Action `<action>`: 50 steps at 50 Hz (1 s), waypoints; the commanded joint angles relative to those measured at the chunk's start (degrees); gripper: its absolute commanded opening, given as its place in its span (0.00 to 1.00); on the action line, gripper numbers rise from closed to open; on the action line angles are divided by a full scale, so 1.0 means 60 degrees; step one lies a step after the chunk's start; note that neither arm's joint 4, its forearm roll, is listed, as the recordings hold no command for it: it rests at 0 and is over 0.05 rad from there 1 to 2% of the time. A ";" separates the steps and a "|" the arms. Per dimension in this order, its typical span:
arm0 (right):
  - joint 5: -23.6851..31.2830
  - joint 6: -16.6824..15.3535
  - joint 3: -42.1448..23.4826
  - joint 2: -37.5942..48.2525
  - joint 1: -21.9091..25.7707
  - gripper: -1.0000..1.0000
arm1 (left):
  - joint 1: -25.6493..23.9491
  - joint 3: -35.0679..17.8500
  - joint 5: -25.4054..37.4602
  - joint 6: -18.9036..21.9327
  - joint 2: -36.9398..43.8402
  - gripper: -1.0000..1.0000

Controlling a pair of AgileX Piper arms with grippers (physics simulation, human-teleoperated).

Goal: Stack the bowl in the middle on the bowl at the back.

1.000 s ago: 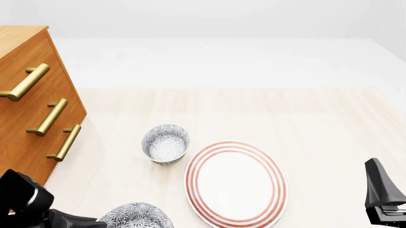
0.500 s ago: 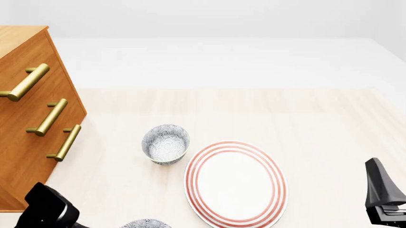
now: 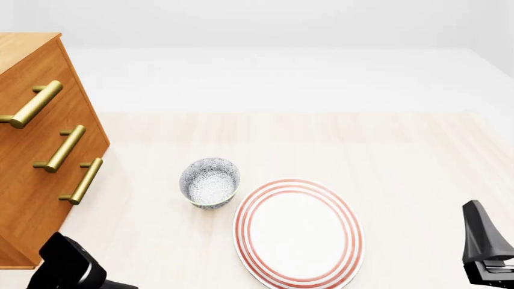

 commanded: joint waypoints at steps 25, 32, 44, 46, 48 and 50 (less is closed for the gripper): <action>0.0020 -0.0056 0.0004 0.0000 0.0034 1.00 | 0.0759 -0.1314 0.1943 0.0498 -0.1287 1.00; 0.0034 -0.0083 0.0001 0.0000 0.0045 1.00 | 0.0857 -0.1718 0.2305 0.0519 -0.1504 1.00; 0.0103 -0.0155 -0.0003 0.0000 0.0065 1.00 | 0.1415 -0.3519 0.3355 0.0247 -0.2282 1.00; 0.0104 -0.0156 -0.0003 0.0000 0.0065 1.00 | 0.1581 -0.3791 0.3443 0.0401 -0.2337 1.00; 0.0110 -0.0161 -0.0003 0.0000 0.0069 1.00 | 0.1645 -0.4008 0.3471 0.0382 -0.2371 1.00; 0.0111 -0.0163 -0.0004 0.0000 0.0074 1.00 | 0.1850 -0.4697 0.3524 0.0267 -0.2411 1.00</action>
